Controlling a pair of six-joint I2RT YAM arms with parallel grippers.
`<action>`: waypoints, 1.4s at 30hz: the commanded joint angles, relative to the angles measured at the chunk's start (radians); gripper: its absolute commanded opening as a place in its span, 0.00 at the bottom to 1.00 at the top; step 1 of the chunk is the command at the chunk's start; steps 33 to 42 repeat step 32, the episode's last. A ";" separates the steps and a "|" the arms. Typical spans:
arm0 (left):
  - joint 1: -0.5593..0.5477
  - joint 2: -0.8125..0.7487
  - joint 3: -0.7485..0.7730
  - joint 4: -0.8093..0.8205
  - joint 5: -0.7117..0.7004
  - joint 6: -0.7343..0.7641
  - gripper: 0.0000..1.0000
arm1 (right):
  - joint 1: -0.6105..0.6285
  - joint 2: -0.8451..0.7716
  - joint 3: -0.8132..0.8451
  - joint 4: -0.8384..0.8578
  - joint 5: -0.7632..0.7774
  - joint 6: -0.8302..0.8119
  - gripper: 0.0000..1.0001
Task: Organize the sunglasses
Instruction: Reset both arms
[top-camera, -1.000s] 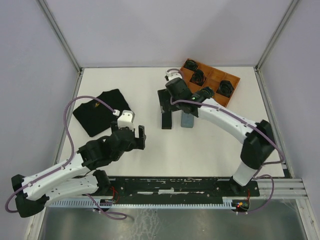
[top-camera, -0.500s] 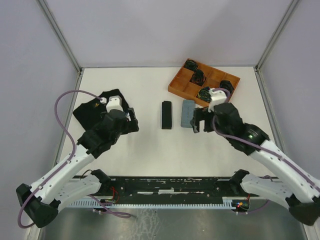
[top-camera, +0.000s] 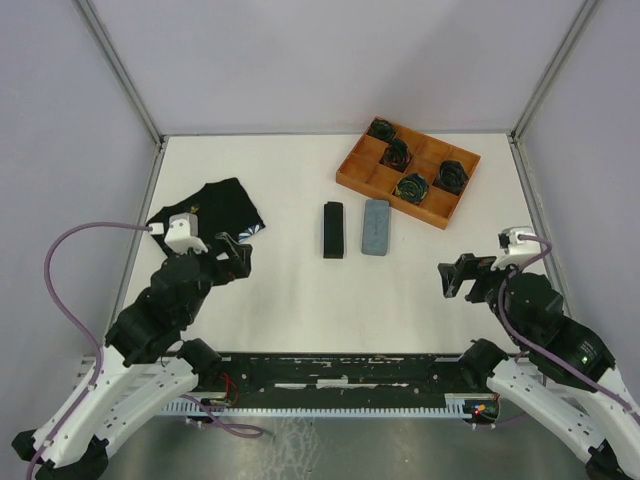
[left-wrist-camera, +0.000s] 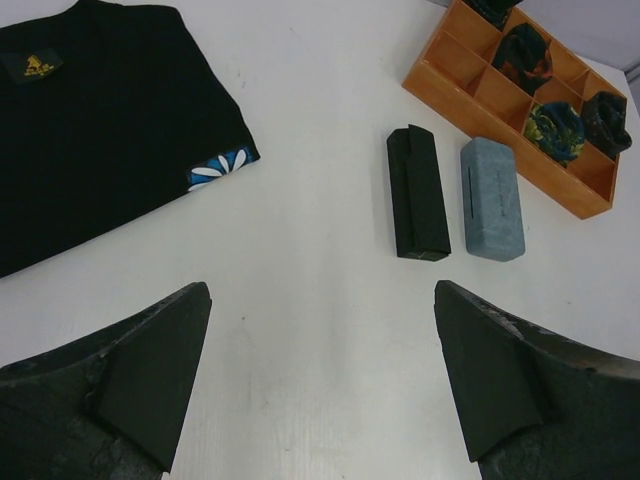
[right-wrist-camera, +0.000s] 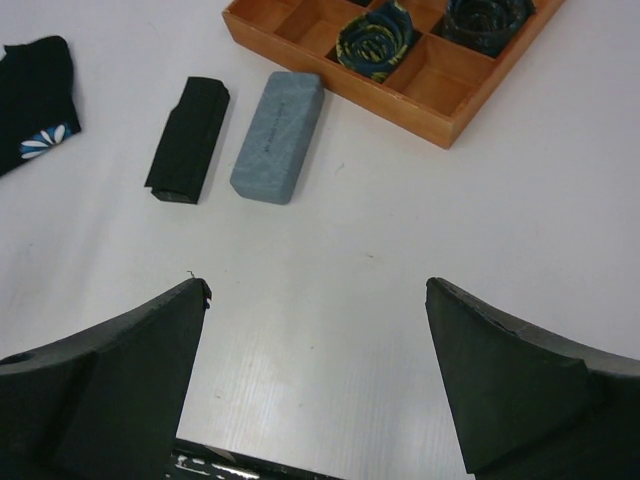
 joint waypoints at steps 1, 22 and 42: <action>0.004 -0.048 -0.025 0.015 -0.058 0.017 1.00 | -0.001 -0.015 -0.021 -0.024 0.063 0.009 0.99; 0.005 -0.071 -0.043 0.020 -0.136 0.030 0.99 | -0.001 -0.127 -0.077 0.031 0.038 -0.033 0.99; 0.003 -0.080 -0.040 0.011 -0.154 0.026 0.99 | -0.001 -0.087 -0.067 0.024 0.035 -0.025 0.99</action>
